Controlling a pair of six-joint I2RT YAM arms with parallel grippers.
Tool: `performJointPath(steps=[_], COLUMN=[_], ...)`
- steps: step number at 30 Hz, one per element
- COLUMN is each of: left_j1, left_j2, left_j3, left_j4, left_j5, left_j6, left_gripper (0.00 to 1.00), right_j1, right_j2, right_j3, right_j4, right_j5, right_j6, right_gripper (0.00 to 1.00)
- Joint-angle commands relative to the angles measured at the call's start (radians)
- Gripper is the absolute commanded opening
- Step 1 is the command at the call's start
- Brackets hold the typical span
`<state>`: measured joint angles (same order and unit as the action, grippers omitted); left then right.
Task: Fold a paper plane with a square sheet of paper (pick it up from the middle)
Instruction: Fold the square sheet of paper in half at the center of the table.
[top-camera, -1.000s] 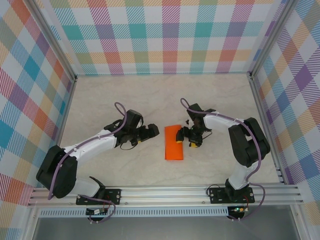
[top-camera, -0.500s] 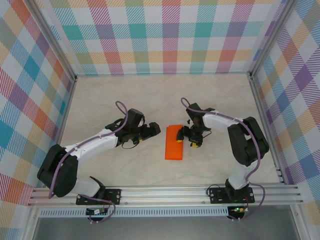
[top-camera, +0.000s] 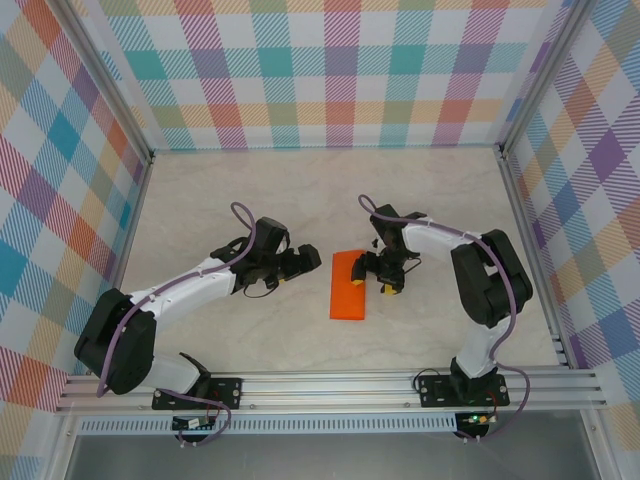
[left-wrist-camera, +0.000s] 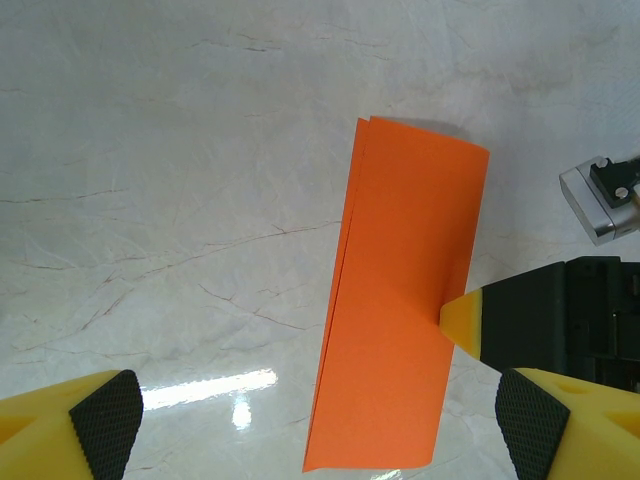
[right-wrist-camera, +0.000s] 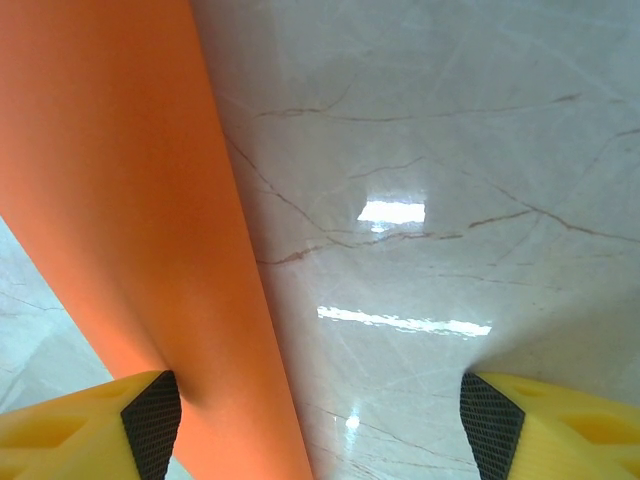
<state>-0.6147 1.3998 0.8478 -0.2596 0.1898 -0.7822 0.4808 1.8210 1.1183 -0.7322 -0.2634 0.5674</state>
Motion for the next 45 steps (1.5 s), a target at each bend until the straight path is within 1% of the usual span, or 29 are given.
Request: performJointPath(steps=[1,12,14,15,24,34,45], left_j1=[-0.011,-0.011,-0.011,-0.011,-0.011,-0.010,-0.013], left_j2=[-0.007,-0.010,-0.009,-0.010,-0.004,0.002,0.001], left_j3=[0.025,0.031,0.032,0.031,0.033,0.042,0.034], left_j4=[-0.010,-0.010,-0.009,-0.042,-0.041,-0.042,-0.032], left_j5=[-0.007,-0.009,-0.007,-0.007,0.002,0.008,0.010], left_j6=[0.003,0.015,0.017,0.019,0.024,0.022,0.021], left_gripper=[0.94,0.94,0.94,0.94,0.94,0.94,0.92], right_j1=[0.012,0.013,0.012,0.012,0.013,0.013,0.013], right_j2=[0.055,0.099,0.108,0.113,0.149,0.167,0.184], right_j3=[0.004,0.023,0.029,0.032,0.035,0.040,0.040], right_j4=[-0.012,-0.005,-0.008,-0.017,-0.040,-0.015,-0.025], right_j5=[0.028,0.048,0.043,0.045,0.054,0.053,0.075], right_j6=[-0.040,-0.008,-0.022,-0.031,-0.087,-0.007,-0.016], right_gripper=[0.78,0.80,0.79,0.79,0.79,0.80,0.78])
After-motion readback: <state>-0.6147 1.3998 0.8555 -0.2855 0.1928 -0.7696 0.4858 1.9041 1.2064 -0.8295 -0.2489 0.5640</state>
